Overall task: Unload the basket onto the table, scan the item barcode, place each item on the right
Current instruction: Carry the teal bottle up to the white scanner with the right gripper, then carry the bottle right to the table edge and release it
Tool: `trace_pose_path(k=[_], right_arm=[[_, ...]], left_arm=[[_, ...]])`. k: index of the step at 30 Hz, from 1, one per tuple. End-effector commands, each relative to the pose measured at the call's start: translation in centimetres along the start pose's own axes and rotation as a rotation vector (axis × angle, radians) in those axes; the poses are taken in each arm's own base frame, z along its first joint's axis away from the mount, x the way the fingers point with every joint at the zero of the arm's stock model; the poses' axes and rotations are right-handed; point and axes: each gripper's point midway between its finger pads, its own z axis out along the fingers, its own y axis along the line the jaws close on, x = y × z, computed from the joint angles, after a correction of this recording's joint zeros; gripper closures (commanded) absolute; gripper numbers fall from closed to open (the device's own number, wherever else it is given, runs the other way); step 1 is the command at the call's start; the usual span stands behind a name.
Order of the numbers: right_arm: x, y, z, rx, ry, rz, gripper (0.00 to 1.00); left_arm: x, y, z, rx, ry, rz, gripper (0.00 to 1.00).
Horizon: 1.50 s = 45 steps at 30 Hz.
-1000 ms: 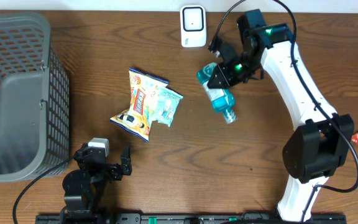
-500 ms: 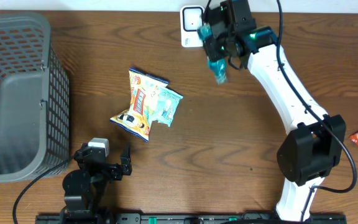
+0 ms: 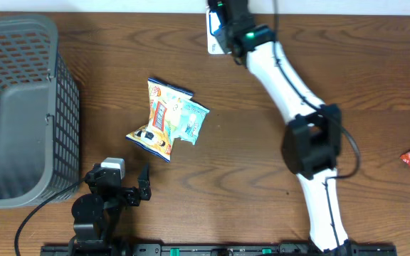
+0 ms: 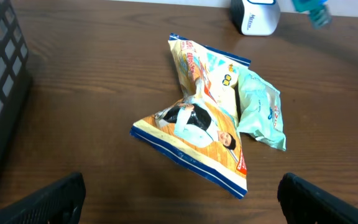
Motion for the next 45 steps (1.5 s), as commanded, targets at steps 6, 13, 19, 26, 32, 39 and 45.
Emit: trace_pose_path(k=[6,13,19,26,32,39,45], right_arm=[[-2.4,-1.7,0.5,0.379,0.021,-0.261,0.99],[-3.6,-1.7,-0.1,0.445,-0.002,-0.292,0.99],[-1.0,-4.4,-0.8,0.544,0.118,-0.263,0.99],[6.3,-14.5,-2.3,0.647,0.357,-0.093,0.99],[17.7,-24.5,-3.1,0.727,0.615,0.117,0.99],[30.7,-33.9,-5.6,0.782,0.806,0.378,0.99],[38.9,-38.4,-8.3,0.850,0.896,0.532,0.96]], left_arm=[[1.0,0.0,0.2,0.003,0.029,-0.011,0.02],[1.0,0.0,0.2,0.003,0.030,-0.011,0.01],[1.0,0.0,0.2,0.003,0.030,-0.011,0.01],[1.0,0.0,0.2,0.003,0.030,-0.011,0.01],[1.0,0.0,0.2,0.003,0.030,-0.011,0.02],[1.0,0.0,0.2,0.003,0.030,-0.011,0.01],[1.0,0.0,0.2,0.003,0.030,-0.011,0.01]])
